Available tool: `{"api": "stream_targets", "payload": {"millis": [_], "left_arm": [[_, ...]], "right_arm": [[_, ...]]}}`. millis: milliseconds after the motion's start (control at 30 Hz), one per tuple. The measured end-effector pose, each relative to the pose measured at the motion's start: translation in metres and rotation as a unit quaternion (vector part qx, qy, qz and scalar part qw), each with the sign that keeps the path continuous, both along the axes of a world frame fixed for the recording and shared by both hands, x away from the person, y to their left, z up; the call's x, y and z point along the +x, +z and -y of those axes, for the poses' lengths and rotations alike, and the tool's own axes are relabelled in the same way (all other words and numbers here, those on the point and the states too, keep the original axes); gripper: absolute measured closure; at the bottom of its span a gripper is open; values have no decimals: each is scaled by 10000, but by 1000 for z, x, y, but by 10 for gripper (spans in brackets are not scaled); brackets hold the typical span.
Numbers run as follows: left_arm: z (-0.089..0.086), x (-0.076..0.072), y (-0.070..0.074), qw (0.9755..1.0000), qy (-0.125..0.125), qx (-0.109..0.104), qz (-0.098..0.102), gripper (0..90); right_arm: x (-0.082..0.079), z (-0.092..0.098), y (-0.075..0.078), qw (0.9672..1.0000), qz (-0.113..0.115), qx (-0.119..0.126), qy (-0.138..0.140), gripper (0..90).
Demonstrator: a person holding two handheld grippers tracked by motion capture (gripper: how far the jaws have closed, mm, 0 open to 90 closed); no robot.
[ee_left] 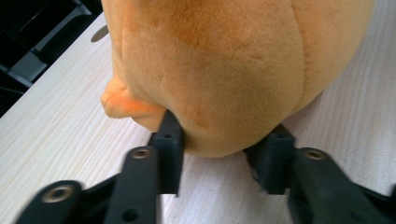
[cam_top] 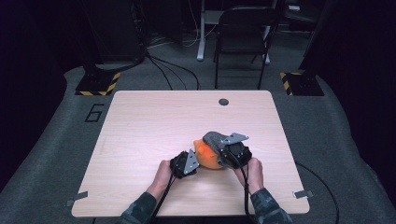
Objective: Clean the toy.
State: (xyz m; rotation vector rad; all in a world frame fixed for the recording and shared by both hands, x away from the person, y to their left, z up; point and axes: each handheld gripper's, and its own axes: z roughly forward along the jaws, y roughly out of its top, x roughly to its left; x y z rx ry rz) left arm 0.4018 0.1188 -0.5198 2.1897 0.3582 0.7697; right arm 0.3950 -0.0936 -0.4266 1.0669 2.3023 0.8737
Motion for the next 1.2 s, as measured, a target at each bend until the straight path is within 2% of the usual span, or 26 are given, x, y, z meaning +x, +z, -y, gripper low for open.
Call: {"api": "stream_targets", "payload": {"millis": [133,233,300,400,500,567,633,700,733,800,833,933,1133,1200], "left_arm": [[0,0,0,10000,-14,-71,-24,718],[0,0,0,9999,-15,-101,-36,743],[0,0,-1,9999,14,-111,-53,751],[-1,1,-1,9999,19,-128,-63,752],[-1,1,-1,9999,21,-124,-63,752],[-2,1,-1,9999,10,-120,-70,751],[-2,2,-1,9999,-3,-146,-77,749],[-2,2,-1,9998,10,-157,-86,749],[-2,2,-1,9998,10,-150,-85,749],[-2,2,-1,9999,6,-136,-76,749],[-2,2,-1,9999,14,-137,-69,750],[-2,2,-3,9999,-1,-100,19,753],[-4,2,-6,9998,-85,-34,147,797],[-4,0,-4,9996,-132,-139,190,809]], "right_arm": [[-1,2,1,9999,-20,130,-4,753],[-3,10,8,9997,100,235,-43,752],[-3,19,14,9992,210,288,-194,751],[-2,47,23,9976,420,345,-430,751],[-2,74,25,9951,432,348,-813,750],[-2,90,18,9937,458,137,-1016,750],[0,106,8,9918,330,72,-1232,749],[6,120,-5,9896,150,122,-1424,748],[8,123,-10,9882,-1,102,-1529,748],[14,127,-22,9864,-117,79,-1637,747],[16,129,-26,9863,-224,56,-1636,747],[20,128,-34,9854,-340,11,-1666,744],[24,125,-41,9858,-429,-7,-1623,740],[24,124,-42,9857,-447,-18,-1627,740]]}}
